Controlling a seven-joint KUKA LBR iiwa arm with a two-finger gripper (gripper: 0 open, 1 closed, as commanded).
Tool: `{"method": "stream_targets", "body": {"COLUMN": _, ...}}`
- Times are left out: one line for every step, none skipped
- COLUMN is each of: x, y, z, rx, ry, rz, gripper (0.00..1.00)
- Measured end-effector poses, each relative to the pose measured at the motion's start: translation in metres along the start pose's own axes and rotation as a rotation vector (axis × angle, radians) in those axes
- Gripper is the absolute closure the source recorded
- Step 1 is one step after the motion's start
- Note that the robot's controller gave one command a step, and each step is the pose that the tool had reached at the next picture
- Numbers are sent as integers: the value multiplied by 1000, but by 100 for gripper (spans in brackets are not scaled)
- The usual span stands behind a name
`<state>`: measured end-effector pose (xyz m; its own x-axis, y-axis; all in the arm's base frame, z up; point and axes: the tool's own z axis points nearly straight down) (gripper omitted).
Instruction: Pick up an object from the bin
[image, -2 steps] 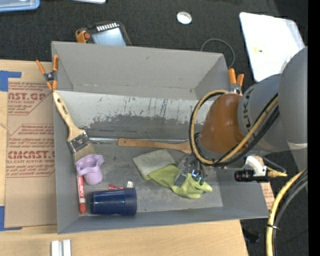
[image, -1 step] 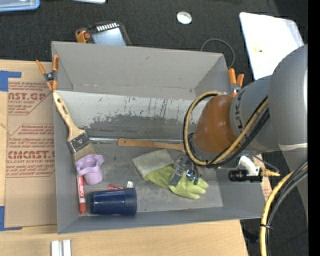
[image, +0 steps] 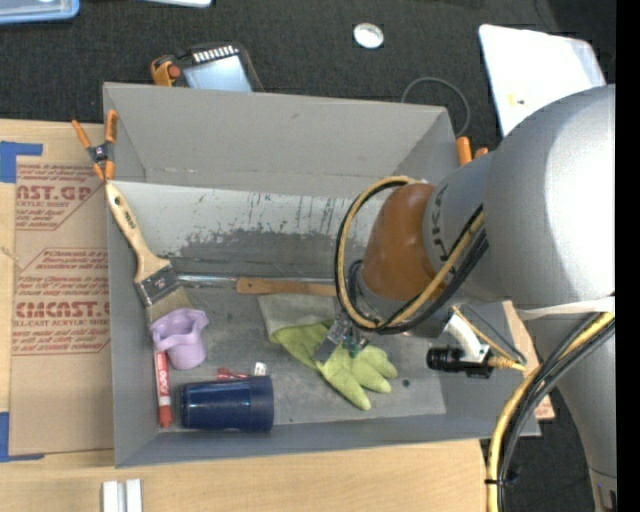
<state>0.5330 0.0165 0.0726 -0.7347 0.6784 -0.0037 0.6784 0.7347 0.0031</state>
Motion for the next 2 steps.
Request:
{"method": "stream_targets", "body": {"x": 3, "y": -2, "z": -29, "rx": 7, "ry": 8, "rz": -35, "gripper": 100}}
{"method": "stream_targets", "body": {"x": 9, "y": -7, "z": -58, "rx": 1, "ry": 2, "rz": -293, "gripper": 100}}
